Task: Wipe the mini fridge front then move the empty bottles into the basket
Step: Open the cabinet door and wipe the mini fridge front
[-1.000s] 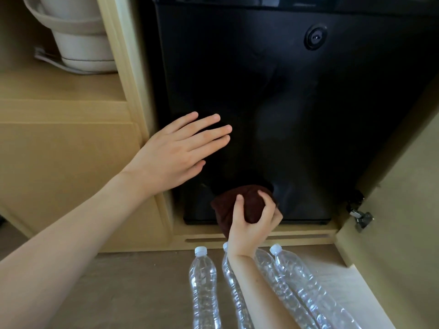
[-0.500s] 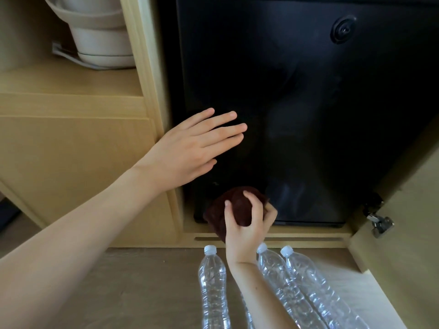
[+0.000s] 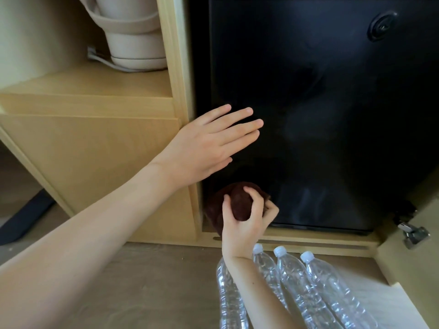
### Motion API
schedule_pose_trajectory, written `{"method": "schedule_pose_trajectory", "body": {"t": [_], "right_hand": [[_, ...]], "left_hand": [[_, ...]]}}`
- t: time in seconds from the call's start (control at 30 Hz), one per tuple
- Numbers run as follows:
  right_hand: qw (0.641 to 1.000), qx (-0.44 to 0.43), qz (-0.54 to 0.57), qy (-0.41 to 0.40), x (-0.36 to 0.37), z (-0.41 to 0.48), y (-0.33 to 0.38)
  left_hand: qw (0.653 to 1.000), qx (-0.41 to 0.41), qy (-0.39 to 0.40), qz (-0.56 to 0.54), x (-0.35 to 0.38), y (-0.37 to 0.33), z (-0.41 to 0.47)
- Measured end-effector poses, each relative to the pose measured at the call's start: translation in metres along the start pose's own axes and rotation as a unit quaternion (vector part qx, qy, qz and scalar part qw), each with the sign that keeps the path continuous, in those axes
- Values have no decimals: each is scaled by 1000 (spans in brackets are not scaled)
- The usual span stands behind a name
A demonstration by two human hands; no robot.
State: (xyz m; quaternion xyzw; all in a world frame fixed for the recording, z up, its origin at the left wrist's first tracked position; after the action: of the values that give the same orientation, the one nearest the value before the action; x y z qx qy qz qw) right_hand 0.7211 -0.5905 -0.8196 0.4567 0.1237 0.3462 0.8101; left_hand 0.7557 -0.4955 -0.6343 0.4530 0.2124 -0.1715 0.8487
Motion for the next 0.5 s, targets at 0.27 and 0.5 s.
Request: {"method": "schedule_pose_trajectory", "body": {"t": [0.27,0.5], "right_hand": [[996,8,-55,65,1,-20,-21],[988,-44,-95,110,-18,-2,-26]], "left_hand": [[1000,-9,2,-16,3,-1,-1],[999,-23,-8,-32,8,-7,5]]}}
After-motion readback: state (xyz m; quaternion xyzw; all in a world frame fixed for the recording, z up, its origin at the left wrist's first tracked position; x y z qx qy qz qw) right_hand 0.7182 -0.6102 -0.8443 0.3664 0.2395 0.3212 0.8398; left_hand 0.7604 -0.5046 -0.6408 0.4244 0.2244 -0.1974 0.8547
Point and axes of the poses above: each hand's wrist, its own z-axis towards the middle knuckle, its own x-axis out of the palm, y = z × x, the point moved 5 cm from there along z, towards the middle knuckle, and after that the axes turned 4 degrees about z, right-handed, at the moved point
